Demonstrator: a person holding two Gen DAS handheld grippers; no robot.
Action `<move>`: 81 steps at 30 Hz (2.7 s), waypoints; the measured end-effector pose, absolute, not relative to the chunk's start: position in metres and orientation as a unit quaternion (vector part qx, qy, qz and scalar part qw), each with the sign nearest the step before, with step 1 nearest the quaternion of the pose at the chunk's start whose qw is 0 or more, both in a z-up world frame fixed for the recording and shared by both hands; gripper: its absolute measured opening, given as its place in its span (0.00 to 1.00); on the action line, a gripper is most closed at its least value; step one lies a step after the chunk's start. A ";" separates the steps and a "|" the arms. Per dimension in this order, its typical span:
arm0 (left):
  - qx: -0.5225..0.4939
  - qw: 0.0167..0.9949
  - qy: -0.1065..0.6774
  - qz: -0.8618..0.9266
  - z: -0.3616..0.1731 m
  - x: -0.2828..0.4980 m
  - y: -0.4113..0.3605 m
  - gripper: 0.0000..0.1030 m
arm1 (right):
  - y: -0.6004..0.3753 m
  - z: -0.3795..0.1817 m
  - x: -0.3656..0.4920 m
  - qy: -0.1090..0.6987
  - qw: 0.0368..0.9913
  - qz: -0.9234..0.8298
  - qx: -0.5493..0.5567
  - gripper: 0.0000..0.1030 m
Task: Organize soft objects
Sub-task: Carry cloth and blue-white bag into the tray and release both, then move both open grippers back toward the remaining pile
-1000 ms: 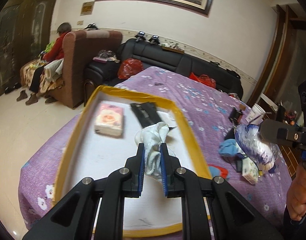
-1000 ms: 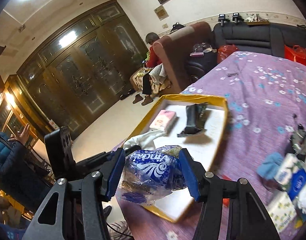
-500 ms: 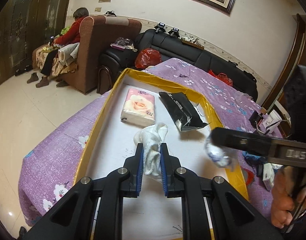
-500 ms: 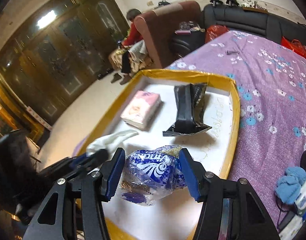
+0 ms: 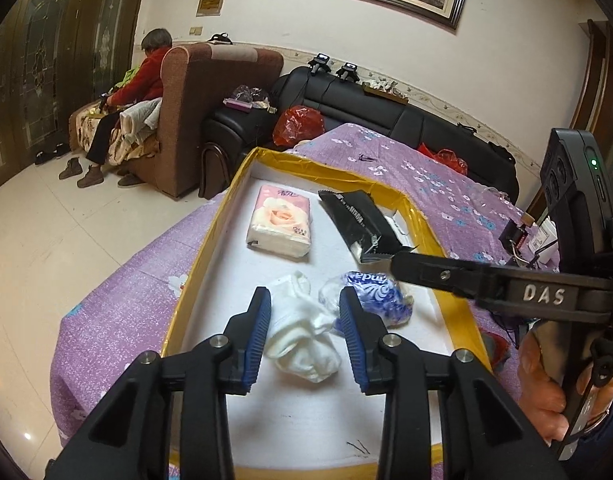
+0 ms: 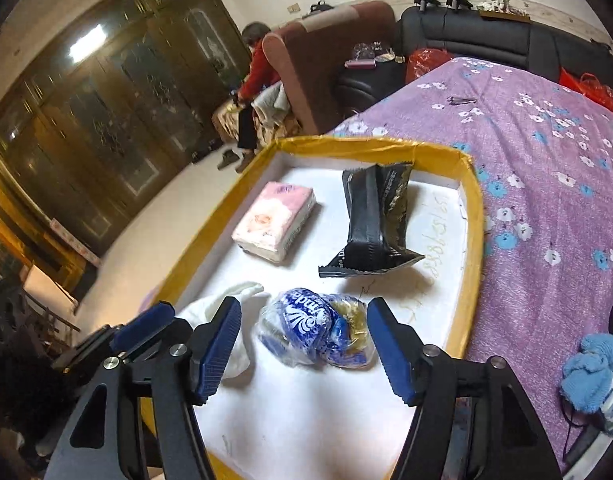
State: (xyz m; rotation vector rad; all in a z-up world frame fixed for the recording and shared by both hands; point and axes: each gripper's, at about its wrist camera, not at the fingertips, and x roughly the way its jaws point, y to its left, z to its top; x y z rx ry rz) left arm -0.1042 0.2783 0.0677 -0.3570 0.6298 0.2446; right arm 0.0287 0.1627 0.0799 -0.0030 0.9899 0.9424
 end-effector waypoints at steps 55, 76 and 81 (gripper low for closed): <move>0.033 0.901 0.427 -0.071 0.033 -0.046 0.035 0.46 | -0.096 0.045 0.026 0.457 0.817 0.350 0.034 0.69; 0.060 0.897 0.438 -0.025 0.014 0.000 0.023 0.47 | -0.092 0.059 0.008 0.444 0.827 0.345 -0.019 0.24; 0.059 0.901 0.430 -0.020 0.015 -0.007 0.020 0.43 | -0.107 0.071 0.012 0.434 0.832 0.344 0.028 0.24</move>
